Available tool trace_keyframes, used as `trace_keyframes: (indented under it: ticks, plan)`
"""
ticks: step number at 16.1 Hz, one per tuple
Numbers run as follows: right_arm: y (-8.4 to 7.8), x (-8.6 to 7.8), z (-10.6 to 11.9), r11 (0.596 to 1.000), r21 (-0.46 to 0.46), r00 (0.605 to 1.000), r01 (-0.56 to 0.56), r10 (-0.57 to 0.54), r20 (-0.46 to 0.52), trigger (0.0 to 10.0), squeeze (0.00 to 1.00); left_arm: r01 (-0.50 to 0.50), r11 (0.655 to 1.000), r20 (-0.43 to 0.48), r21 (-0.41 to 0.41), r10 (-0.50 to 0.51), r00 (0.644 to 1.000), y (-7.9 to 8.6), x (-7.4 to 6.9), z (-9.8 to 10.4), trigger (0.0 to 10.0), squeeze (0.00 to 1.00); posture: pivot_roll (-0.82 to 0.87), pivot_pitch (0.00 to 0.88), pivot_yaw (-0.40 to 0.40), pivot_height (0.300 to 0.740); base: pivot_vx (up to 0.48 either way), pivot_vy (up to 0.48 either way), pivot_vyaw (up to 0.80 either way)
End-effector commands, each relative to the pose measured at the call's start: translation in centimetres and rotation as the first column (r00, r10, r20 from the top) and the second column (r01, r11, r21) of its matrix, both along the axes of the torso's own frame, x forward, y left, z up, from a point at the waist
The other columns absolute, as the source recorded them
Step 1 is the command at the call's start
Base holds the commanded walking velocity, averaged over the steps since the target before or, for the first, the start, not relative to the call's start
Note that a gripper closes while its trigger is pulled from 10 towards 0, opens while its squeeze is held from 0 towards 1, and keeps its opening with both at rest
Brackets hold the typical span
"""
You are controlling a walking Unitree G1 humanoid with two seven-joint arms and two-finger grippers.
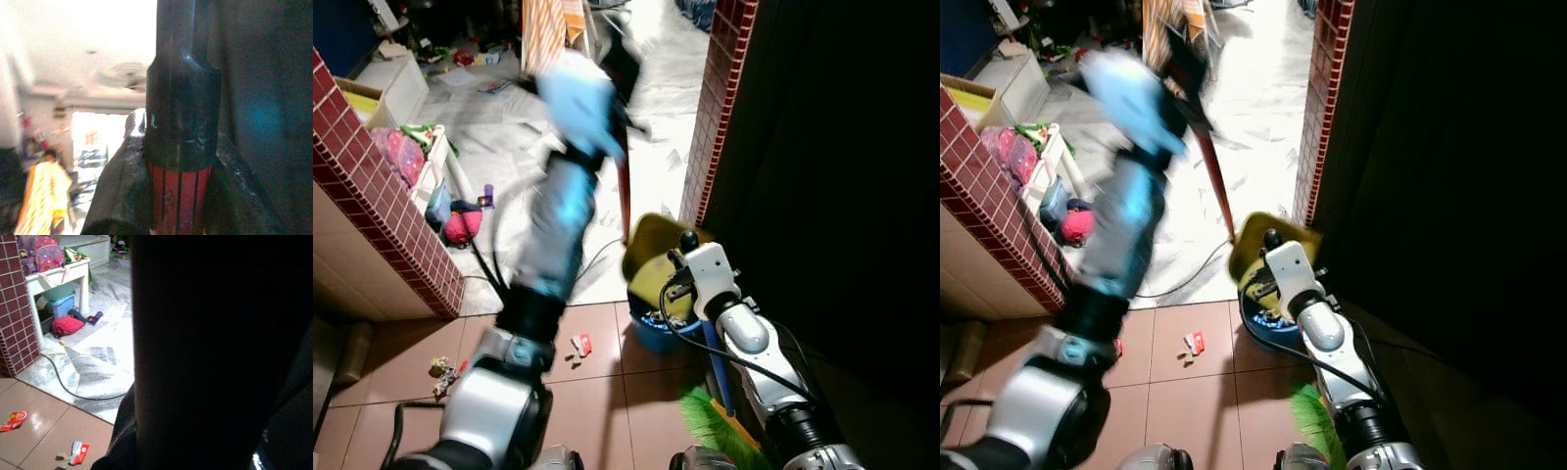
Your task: Sweep floor
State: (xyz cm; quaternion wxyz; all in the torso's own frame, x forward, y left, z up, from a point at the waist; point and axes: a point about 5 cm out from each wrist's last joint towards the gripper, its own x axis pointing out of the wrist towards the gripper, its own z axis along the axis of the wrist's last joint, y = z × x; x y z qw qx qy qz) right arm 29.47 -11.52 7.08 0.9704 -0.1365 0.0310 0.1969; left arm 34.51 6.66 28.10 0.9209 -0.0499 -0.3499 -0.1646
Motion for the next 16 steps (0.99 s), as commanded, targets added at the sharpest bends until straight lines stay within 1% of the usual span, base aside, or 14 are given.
trace_keyframes:
  ticks: [1, 2, 3, 4, 6, 7, 8, 9, 10, 11, 13, 14, 15, 16]
  plan:
    - [0.6, 0.3, 0.7, 0.999, 0.018, 0.999, -0.036, 0.036, 0.029, 10.0, 0.0, -0.054, 0.994, 0.114, -0.093, 0.064, 0.991, 2.1, -0.5, 3.9, 10.0, 0.0, -0.09, 0.0, 0.029, 0.74, 0.0, 0.0, 0.0]
    - [0.7, 0.2, 0.7, 0.999, 0.016, 0.999, -0.039, 0.039, 0.031, 10.0, 0.0, -0.062, 0.993, 0.113, -0.1, 0.073, 0.991, 2.4, -0.4, 4.1, 10.0, 0.0, -0.09, 0.0, 0.029, 0.74, 0.0, 0.0, 0.0]
    - [0.8, 0.1, 0.5, 0.999, 0.012, 0.999, -0.037, 0.037, 0.032, 10.0, 0.0, -0.128, 0.982, 0.098, -0.136, 0.142, 0.985, 4.5, 0.0, 4.9, 10.0, 0.0, -0.08, 0.0, 0.029, 0.74, 0.0, 0.0, 0.0]
    - [0.8, 0.0, 0.5, 0.999, 0.009, 0.999, -0.038, 0.037, 0.031, 10.0, 0.0, -0.143, 0.979, 0.092, -0.142, 0.157, 0.983, 4.9, 0.1, 5.0, 10.0, 0.0, -0.08, 0.0, 0.029, 0.74, 0.0, 0.0, 0.0]
    - [1.3, -0.2, 0.1, 0.998, 0.002, 0.998, -0.063, 0.063, 0.01, 10.0, 0.0, -0.276, 0.956, 0.026, -0.096, 0.279, 0.96, 8.1, 0.8, 3.5, 10.0, 0.0, -0.07, 0.0, 0.032, 0.74, 0.0, 0.0, 0.0]
    - [1.6, -0.3, 0.0, 0.997, -0.002, 0.997, -0.077, 0.077, 0.009, 10.0, 0.0, -0.303, 0.95, -0.002, -0.076, 0.304, 0.953, 8.8, 1.0, 2.6, 10.0, 0.0, -0.07, 0.0, 0.033, 0.74, 0.0, 0.0, 0.0]
    - [1.8, -0.3, 0.1, 0.996, -0.006, 0.996, -0.089, 0.089, 0.022, 10.0, 0.0, -0.357, 0.934, -0.061, -0.035, 0.354, 0.933, 10.0, 1.3, 0.8, 10.0, 0.0, -0.07, 0.0, 0.033, 0.74, 0.0, 0.0, 0.0]
    - [1.3, -0.1, 0.1, 0.999, -0.032, 0.999, -0.003, 0.005, 0.047, 10.0, 0.0, -0.412, 0.911, -0.144, 0.0, 0.408, 0.902, 11.2, 1.3, -2.1, 10.0, 0.0, -0.06, 0.0, 0.024, 0.74, 0.0, 0.0, 0.0]
    - [1.0, 0.1, 0.2, 0.999, -0.029, 0.997, 0.046, -0.045, 0.059, 10.0, 0.0, -0.446, 0.894, -0.194, 0.033, 0.444, 0.875, 11.9, 1.1, -4.0, 10.0, 0.0, -0.05, 0.0, 0.022, 0.74, 0.0, 0.0, 0.0]
    - [1.1, 0.3, 0.6, 1.0, 0.002, 0.997, 0.02, -0.02, 0.079, 10.0, 0.0, -0.476, 0.878, -0.278, 0.045, 0.468, 0.839, 12.6, 0.6, -6.7, 10.0, 0.0, -0.05, 0.0, 0.021, 0.74, 0.0, 0.0, 0.0]
    - [1.3, 0.5, 1.0, 0.999, 0.034, 0.996, -0.002, -0.001, 0.084, 10.0, 0.0, -0.486, 0.869, -0.337, 0.091, 0.486, 0.806, 12.9, 0.0, -9.2, 10.0, 0.0, -0.05, 0.0, 0.025, 0.74, 0.0, 0.0, 0.0]
    - [1.4, 0.6, 1.1, 0.999, 0.053, 0.997, -0.002, -0.002, 0.08, 10.0, 0.0, -0.484, 0.863, -0.39, 0.147, 0.5, 0.773, 12.9, -0.3, -11.4, 10.0, 0.0, -0.04, 0.0, 0.026, 0.74, 0.0, 0.0, 0.0]
    - [1.5, 0.8, 1.1, 0.998, 0.066, 0.997, -0.001, -0.004, 0.074, 10.0, 0.0, -0.478, 0.858, -0.423, 0.186, 0.509, 0.75, 12.8, -0.4, -12.8, 10.0, 0.0, -0.04, 0.0, 0.027, 0.74, 0.0, 0.0, 0.0]
    - [2.0, 0.8, 1.3, 0.998, 0.055, 0.997, -0.019, 0.014, 0.082, 10.0, 0.0, -0.489, 0.841, -0.484, 0.233, 0.536, 0.691, 13.0, -0.9, -15.1, 10.0, 0.0, -0.04, 0.0, 0.032, 0.74, 0.0, 0.0, 0.0]
